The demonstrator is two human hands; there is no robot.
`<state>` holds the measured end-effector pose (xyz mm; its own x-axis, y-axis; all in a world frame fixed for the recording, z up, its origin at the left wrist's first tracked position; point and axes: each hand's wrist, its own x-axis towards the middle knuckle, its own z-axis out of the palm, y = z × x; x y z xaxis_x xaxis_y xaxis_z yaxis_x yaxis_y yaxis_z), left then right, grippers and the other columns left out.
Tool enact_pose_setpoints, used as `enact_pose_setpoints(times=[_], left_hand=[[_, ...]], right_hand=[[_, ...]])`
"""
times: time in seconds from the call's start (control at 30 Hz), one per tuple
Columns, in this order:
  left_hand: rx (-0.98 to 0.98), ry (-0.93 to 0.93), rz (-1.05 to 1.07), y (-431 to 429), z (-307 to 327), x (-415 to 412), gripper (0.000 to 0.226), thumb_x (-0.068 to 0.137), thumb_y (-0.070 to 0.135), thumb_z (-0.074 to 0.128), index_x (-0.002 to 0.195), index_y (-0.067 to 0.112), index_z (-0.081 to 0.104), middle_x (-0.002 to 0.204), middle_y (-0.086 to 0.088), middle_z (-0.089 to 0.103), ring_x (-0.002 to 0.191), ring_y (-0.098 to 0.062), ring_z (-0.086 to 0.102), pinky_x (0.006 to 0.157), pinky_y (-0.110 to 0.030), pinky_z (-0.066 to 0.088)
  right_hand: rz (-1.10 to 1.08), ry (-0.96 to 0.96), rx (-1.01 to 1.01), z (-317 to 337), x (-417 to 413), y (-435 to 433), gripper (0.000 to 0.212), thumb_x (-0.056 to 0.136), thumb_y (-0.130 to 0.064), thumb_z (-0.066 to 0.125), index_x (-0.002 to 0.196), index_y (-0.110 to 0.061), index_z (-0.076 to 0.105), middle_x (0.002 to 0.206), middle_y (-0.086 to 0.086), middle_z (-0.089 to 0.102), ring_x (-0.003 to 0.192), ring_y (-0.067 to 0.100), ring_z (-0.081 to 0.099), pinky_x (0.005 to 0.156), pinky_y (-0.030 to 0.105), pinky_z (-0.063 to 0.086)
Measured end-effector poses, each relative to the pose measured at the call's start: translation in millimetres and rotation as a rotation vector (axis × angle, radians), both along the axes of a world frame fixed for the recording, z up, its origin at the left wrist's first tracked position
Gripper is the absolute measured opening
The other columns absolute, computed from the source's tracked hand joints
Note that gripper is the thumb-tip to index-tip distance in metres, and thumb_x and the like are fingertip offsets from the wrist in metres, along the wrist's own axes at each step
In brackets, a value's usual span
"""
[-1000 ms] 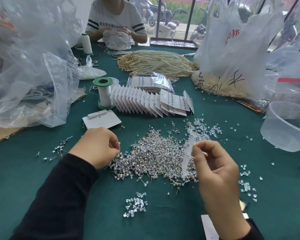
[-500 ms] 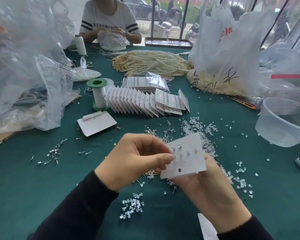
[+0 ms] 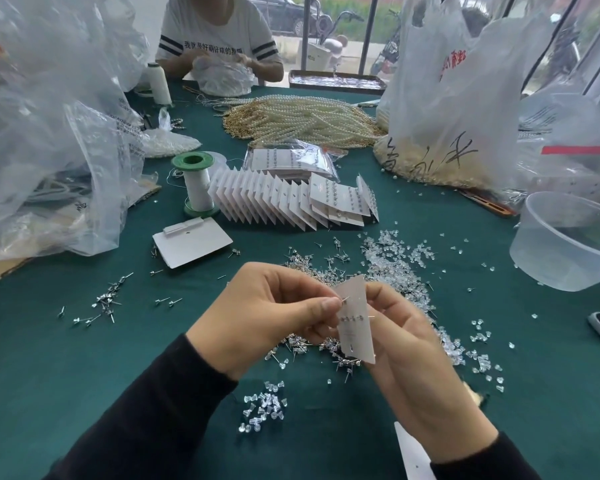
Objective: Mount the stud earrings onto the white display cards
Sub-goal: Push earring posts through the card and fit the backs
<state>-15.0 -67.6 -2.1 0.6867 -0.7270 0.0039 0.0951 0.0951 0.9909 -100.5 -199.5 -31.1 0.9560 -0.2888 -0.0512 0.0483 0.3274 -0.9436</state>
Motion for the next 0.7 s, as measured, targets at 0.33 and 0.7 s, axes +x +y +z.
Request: enact_pose_setpoints(times=[0.33,0.7], left_hand=[[0.012,0.013,0.016,0,1,-2,0.01,0.059,0.012,0.068,0.063,0.004,0.071,0.054,-0.006,0.066,0.045,-0.011,0.059,0.045,-0.019,0.049],[0.066,0.073,0.032,-3,-2,-1,0.025,0.06,0.03,0.066,0.061,0.005,0.071,0.055,-0.005,0.066,0.045,-0.011,0.058,0.045,-0.018,0.048]], right_hand=[[-0.002,0.018,-0.077,-3,1,-2,0.025,0.075,-0.021,0.059,0.091,-0.001,0.061,0.083,0.011,0.062,0.076,0.021,0.055,0.066,0.024,0.047],[-0.212,-0.135,-0.577,-12,4,0,0.005,0.081,-0.019,0.056,0.078,-0.021,0.06,0.086,-0.001,0.063,0.081,0.012,0.061,0.072,0.023,0.048]])
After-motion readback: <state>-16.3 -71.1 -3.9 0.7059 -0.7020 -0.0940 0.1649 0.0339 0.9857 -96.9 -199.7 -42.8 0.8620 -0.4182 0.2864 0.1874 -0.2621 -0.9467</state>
